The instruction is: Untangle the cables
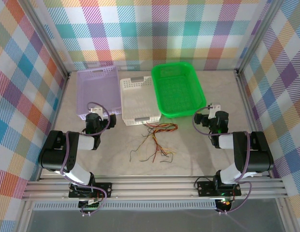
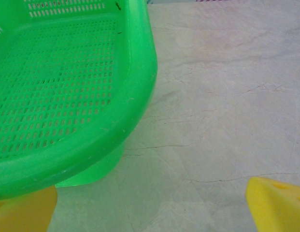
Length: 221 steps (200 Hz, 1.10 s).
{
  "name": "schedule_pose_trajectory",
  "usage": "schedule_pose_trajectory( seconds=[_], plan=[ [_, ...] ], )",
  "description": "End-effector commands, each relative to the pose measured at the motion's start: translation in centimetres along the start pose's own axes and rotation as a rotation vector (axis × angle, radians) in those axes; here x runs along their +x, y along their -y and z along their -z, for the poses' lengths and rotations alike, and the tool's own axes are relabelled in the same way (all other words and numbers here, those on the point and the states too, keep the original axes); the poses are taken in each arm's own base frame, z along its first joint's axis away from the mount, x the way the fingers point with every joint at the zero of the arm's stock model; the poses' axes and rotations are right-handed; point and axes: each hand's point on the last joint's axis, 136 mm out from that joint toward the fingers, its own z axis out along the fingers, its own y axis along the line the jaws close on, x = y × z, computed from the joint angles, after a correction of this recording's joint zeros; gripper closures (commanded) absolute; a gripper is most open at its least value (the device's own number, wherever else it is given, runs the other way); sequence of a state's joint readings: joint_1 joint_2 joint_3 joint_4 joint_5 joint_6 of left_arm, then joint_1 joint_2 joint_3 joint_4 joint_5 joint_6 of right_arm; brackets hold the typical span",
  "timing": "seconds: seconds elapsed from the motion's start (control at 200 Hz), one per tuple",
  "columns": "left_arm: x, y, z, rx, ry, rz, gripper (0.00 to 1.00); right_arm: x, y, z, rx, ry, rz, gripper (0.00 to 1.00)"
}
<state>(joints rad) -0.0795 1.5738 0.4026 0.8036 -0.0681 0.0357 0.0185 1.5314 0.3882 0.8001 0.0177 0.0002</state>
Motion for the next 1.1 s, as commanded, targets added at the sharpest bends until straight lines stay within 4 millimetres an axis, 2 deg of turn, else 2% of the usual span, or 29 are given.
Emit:
schedule_pose_trajectory(
  seconds=[0.0, 0.09, 0.165, 0.215, 0.29, 0.41, 0.57, 0.635, 0.755, 0.805, 0.89, 1.01, 1.045, 1.1],
  plan=[
    [-1.2, 0.0, -0.1, 0.003, 0.028, -0.006, 0.0, -1.8, 0.1, -0.2, -0.001, 0.056, -0.011, 0.0],
    [-1.2, -0.1, -0.1, 0.002, 0.028, -0.006, 0.0, -1.9, -0.1, 0.1, -0.011, 0.062, -0.006, 0.0],
    [-1.2, 0.0, -0.1, 0.003, 0.028, -0.005, 0.0, -2.6, -1.0, 0.5, -0.062, 0.044, 0.015, 0.0],
    [-1.1, -0.1, -0.1, 0.002, 0.026, -0.005, 0.0, -3.4, -0.9, 0.7, -0.045, 0.024, 0.005, 0.0],
    [-1.2, -0.1, -0.1, 0.001, 0.027, -0.005, 0.0, -3.6, -0.6, 0.9, -0.024, -0.035, -0.023, 0.0],
    [-1.2, -0.1, -0.1, 0.002, 0.029, -0.004, 0.0, -4.4, -0.3, 2.3, 0.007, -0.024, -0.075, 0.0],
    [-1.2, 0.0, -0.1, 0.002, 0.027, -0.005, 0.0, -5.3, -1.1, 4.4, -0.004, -0.031, -0.079, 0.0],
    [-1.2, -0.1, -0.1, 0.002, 0.028, -0.005, 0.0, -6.2, -2.0, 5.4, -0.034, -0.009, -0.106, 0.0],
    [-1.2, 0.0, -0.1, 0.003, 0.027, -0.005, 0.0, -8.0, -5.8, 7.6, -0.193, 0.028, -0.135, 0.0],
    [-1.2, 0.0, -0.1, 0.004, 0.027, -0.005, 0.0, -8.5, -6.7, 8.5, -0.222, 0.037, -0.147, 0.0],
    [-1.2, -0.1, -0.1, 0.002, 0.028, -0.004, 0.0, -9.4, -7.5, 10.0, -0.256, 0.063, -0.197, 0.0],
    [-1.2, 0.0, -0.1, 0.004, 0.027, -0.005, 0.0, -10.2, -7.8, 11.6, -0.288, 0.087, -0.385, 0.0],
    [-1.2, 0.0, -0.1, 0.004, 0.028, -0.006, 0.0, -10.2, -8.2, 11.9, -0.316, 0.07, -0.453, 0.0],
    [-1.2, -0.1, -0.1, 0.002, 0.028, -0.005, 0.0, -8.9, -8.1, 12.0, -0.298, -0.017, -0.585, 0.0]
  ],
)
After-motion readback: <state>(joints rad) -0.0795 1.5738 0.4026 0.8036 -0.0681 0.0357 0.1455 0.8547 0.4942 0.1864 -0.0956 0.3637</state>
